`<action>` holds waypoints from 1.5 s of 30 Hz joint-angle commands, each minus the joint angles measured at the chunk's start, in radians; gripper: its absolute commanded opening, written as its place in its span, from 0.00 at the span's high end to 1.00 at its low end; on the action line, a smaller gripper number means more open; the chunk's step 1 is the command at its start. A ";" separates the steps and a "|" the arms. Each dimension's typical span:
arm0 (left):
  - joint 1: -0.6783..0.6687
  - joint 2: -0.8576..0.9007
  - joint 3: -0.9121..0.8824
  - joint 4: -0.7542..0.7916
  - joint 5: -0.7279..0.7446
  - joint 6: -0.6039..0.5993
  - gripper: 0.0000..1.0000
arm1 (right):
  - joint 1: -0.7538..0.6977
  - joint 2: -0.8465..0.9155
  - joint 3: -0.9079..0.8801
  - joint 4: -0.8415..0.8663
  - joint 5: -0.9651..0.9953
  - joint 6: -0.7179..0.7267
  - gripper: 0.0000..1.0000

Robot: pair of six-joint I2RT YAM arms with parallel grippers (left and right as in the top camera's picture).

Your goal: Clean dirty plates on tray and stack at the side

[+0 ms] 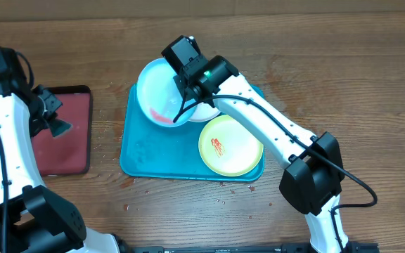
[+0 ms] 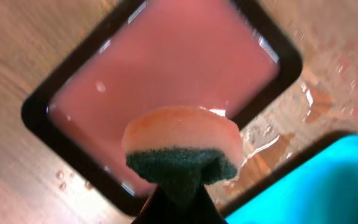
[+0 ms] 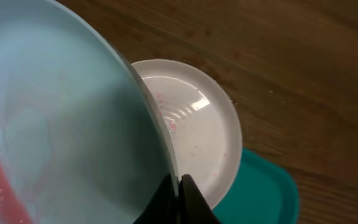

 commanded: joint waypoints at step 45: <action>0.120 0.013 -0.026 0.121 0.000 -0.010 0.96 | -0.196 -0.031 0.031 -0.058 -0.364 0.003 0.96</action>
